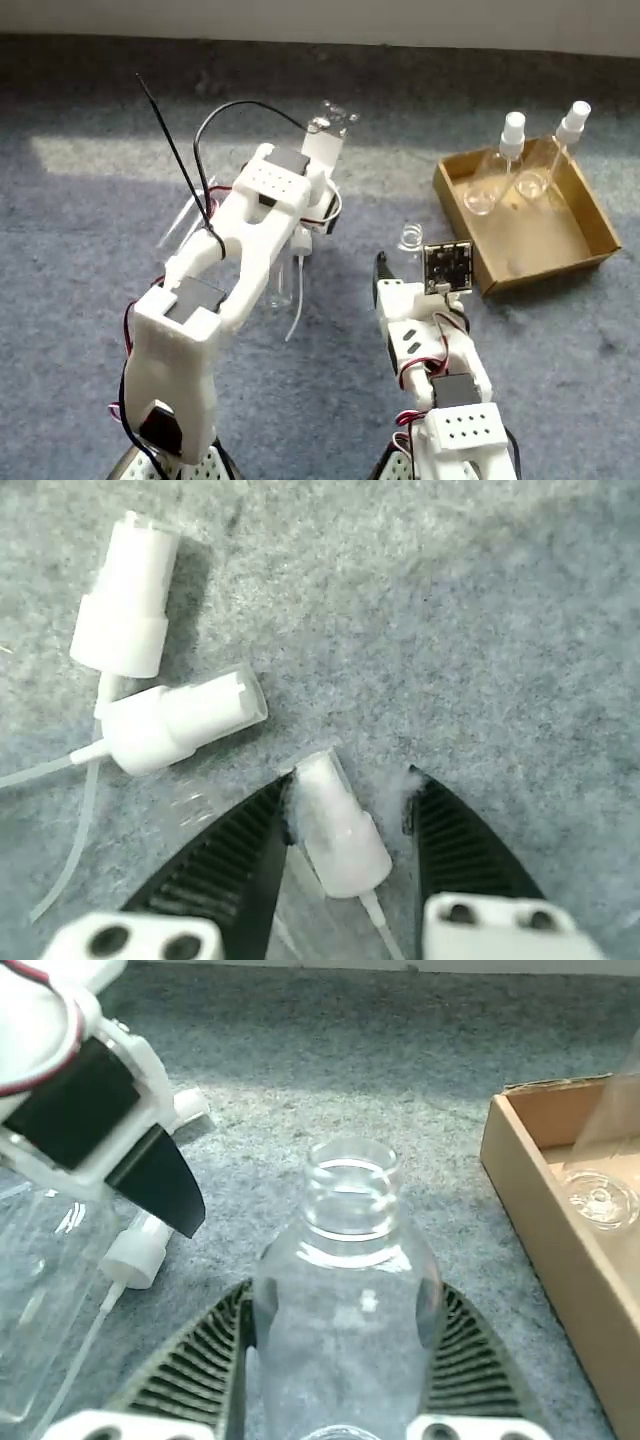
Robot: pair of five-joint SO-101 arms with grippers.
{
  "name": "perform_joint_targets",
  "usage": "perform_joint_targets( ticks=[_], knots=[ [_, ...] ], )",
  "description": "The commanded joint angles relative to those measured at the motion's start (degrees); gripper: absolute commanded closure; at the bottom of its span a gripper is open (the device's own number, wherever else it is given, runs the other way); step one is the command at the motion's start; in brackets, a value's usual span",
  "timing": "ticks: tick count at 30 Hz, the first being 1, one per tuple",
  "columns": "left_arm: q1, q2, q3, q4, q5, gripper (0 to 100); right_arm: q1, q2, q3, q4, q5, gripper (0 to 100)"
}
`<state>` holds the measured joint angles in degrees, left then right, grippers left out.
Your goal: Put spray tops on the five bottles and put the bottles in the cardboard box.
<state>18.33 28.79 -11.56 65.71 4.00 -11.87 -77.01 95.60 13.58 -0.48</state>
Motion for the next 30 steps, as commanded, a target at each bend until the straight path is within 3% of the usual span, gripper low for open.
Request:
perform_joint_targets(
  ticks=[1,25,30],
  knots=[
    [-0.9,-0.7,-3.4,2.6,0.5,85,-0.8,-0.7,0.7,-1.5,0.1,88.4],
    [-1.1,7.3,-5.1,2.9,0.5,86,-0.7,-0.7,0.7,-1.5,0.1,88.4],
    [-1.1,7.7,-5.1,2.6,0.3,100,-0.8,-0.7,0.7,-1.5,0.1,88.4]
  ],
)
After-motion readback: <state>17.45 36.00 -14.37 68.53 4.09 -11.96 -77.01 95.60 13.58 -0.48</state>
